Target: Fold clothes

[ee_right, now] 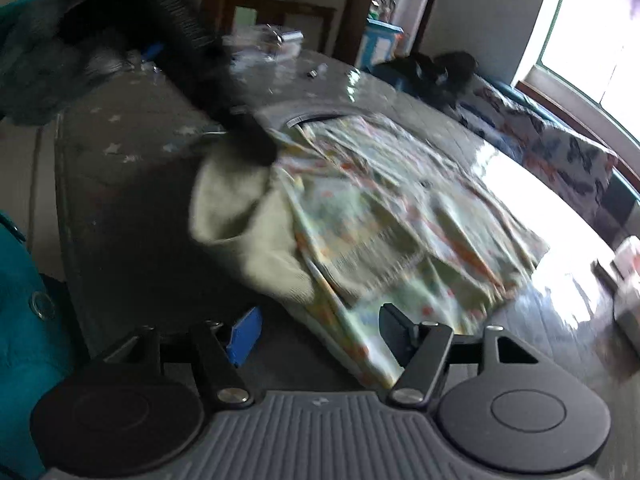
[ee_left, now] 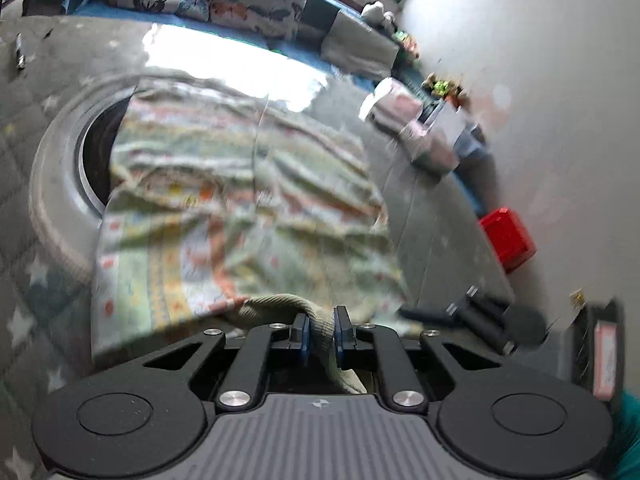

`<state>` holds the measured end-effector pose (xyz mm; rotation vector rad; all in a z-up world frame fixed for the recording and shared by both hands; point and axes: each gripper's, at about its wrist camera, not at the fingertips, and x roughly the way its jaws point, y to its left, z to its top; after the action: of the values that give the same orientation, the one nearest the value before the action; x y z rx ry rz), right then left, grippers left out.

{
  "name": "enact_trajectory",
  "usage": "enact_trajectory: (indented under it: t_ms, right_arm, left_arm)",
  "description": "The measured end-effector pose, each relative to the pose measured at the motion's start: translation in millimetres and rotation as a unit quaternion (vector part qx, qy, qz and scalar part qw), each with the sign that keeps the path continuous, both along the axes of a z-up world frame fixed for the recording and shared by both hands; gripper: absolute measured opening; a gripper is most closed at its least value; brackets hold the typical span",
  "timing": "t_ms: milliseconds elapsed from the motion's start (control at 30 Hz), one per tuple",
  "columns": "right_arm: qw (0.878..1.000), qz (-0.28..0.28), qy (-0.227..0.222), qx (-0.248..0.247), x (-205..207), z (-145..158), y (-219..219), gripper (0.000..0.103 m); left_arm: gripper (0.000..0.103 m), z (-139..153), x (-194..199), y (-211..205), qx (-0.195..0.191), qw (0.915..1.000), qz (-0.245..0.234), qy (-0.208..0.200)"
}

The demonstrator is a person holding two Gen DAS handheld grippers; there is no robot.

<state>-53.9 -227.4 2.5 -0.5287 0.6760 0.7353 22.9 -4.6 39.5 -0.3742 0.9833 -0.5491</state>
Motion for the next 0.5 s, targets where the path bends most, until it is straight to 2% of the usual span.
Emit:
enact_trajectory:
  t_ms: [167,233,267,300,367,400,467,500]
  right_arm:
    - [1.0,-0.004,-0.016,0.026,13.2,-1.2,14.0,0.057]
    - [0.999,-0.014,0.001,0.043,24.1,-1.7,16.1,0.047]
    - [0.998,-0.017,0.017,0.056,30.3,-1.7,15.6,0.035]
    - [0.997,-0.024,0.033,0.069,36.1,-1.3,13.8,0.028]
    - [0.994,-0.04,0.056,0.091,45.5,0.9,9.9,0.024]
    - [0.992,-0.043,0.062,0.1,48.3,2.7,8.2,0.021]
    - [0.988,-0.054,0.077,0.122,54.0,6.7,3.2,0.019]
    - [0.986,-0.06,0.083,0.133,57.1,8.9,0.4,0.017]
  left_arm:
    - [0.013,5.6,20.2,-1.7,-0.015,0.9999,-0.003,0.001]
    - [0.013,4.1,22.0,0.5,-0.014,0.9999,-0.003,0.002]
    - [0.013,3.4,21.3,2.6,-0.012,0.9999,-0.004,0.001]
    - [0.013,2.7,20.0,5.0,-0.01,0.9999,-0.004,0.0]
    - [0.015,1.4,14.0,13.7,-0.002,1.0,-0.005,-0.008]
    - [0.018,0.9,10.2,18.3,0.002,0.9999,-0.005,-0.013]
    - [0.035,0.7,-0.8,27.3,0.023,0.9991,-0.003,-0.035]
    - [0.039,0.7,-6.5,31.7,0.034,0.9983,-0.001,-0.046]
